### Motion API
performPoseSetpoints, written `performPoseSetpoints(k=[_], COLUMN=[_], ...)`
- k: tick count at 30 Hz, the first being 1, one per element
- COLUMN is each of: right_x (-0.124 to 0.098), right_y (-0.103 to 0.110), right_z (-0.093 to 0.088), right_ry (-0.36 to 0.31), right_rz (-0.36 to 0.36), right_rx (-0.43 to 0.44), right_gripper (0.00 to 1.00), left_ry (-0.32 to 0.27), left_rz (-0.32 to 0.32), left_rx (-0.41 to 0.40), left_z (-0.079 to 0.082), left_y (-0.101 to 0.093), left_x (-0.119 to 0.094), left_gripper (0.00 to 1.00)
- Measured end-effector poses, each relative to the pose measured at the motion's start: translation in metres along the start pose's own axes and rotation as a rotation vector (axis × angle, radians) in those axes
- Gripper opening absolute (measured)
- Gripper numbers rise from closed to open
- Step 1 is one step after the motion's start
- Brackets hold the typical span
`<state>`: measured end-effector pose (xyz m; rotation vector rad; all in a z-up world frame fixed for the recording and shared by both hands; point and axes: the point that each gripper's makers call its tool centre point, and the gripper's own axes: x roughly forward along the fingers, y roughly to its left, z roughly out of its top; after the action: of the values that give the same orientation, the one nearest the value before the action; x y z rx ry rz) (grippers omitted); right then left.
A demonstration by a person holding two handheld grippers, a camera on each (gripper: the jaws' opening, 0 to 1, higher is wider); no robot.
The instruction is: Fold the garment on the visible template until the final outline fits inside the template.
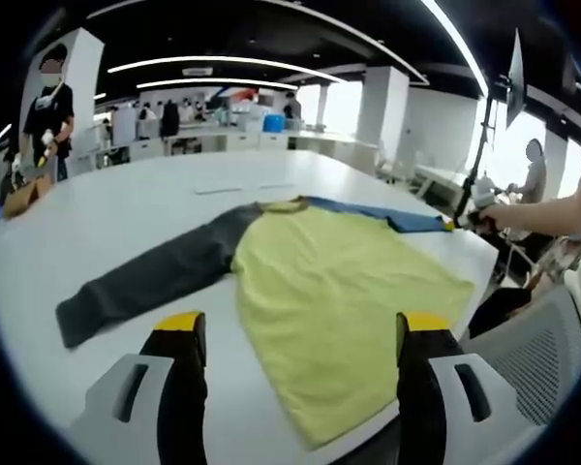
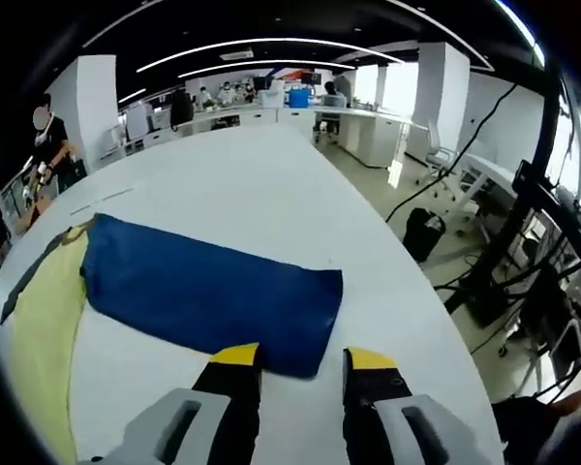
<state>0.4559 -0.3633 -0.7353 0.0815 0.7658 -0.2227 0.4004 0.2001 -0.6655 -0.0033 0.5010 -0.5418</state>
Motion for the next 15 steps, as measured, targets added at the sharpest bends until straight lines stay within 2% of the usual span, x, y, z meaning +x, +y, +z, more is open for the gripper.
performPoseSetpoints(k=[5,7,15], right_x=[0.0006,0.0009,0.0047], right_y=[0.0007,0.0007,-0.0051], right_z=[-0.0019,-0.0023,0.0005], right_ry=[0.004,0.004,0.015], right_rz=[-0.004,-0.005,-0.016], right_rx=[0.004,0.039,0.023], right_gripper=[0.22,0.18,0.03], left_ry=[0.001,0.004,0.038], left_rz=[0.004,0.008,0.011], left_rx=[-0.001,-0.001,0.024], left_z=[-0.0007,-0.0015,-0.007], left_y=[0.0015,0.0026,0.004], left_x=[-0.0011,-0.0016,-0.0026], left_gripper=[0.76,0.75,0.76])
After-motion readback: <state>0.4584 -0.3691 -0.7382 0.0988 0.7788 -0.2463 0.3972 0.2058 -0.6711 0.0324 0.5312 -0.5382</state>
